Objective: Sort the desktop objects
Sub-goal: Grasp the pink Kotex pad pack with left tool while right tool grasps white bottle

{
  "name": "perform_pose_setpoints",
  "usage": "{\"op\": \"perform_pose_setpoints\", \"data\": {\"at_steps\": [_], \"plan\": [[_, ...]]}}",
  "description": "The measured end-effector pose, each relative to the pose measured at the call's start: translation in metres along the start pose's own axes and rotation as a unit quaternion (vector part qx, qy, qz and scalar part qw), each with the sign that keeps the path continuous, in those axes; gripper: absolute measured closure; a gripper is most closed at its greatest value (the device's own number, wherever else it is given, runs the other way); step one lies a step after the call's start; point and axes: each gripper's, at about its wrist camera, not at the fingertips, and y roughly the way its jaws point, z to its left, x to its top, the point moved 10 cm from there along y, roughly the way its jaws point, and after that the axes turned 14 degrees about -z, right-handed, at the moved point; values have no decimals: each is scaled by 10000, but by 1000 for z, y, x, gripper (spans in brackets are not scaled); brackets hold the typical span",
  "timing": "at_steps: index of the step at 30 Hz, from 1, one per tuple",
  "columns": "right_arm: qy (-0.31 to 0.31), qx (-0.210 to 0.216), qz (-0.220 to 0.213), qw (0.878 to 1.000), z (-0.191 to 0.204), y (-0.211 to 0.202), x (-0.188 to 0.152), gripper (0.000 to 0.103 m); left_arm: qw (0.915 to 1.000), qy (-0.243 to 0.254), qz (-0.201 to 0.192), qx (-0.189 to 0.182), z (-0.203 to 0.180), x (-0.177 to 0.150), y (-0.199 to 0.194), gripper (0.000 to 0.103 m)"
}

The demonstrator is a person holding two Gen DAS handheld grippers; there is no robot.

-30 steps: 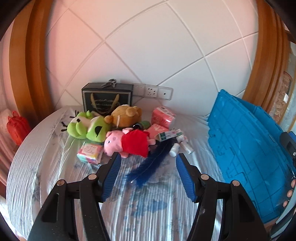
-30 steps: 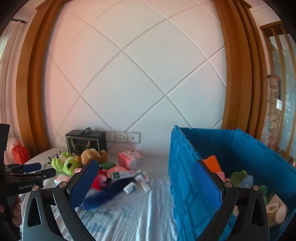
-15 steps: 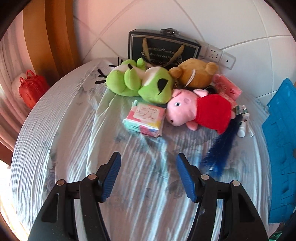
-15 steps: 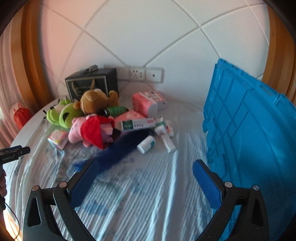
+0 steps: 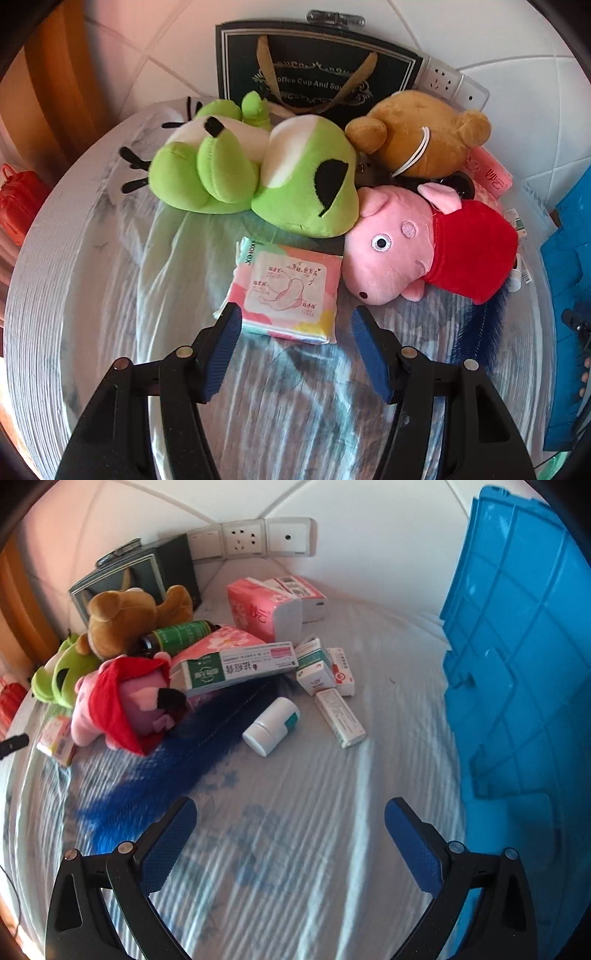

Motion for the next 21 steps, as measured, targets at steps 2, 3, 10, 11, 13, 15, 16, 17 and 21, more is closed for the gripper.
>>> {"op": "perform_pose_setpoints", "data": {"at_steps": [2, 3, 10, 11, 13, 15, 16, 17, 21], "plan": [[127, -36, 26, 9999, -3, 9, 5, 0, 9996, 52, 250, 87, -1, -5, 19, 42], [201, -54, 30, 9998, -5, 15, 7, 0, 9993, 67, 358, 123, -1, -7, 27, 42], [639, 89, 378, 9972, -6, 62, 13, 0, 9929, 923, 374, 644, -6, -6, 53, 28], [680, 85, 456, 9966, -5, 70, 13, 0, 9914, 1018, 385, 723, -6, -6, 56, 28], [820, 167, 595, 9947, -2, 86, 12, 0, 9898, 1069, 439, 836, -2, -4, 61, 24], [934, 245, 754, 9925, 2, 99, 11, 0, 9900, 1006, 481, 859, 3, -1, 65, 22], [939, 258, 806, 9920, 4, 104, 12, 0, 9900, 982, 498, 885, 6, 1, 66, 22], [927, 256, 857, 9917, 5, 110, 11, 3, 9898, 975, 530, 893, 7, 2, 67, 22], [825, 258, 1036, 9909, 12, 124, 10, 18, 9883, 1062, 646, 883, 11, 5, 71, 20]]}}
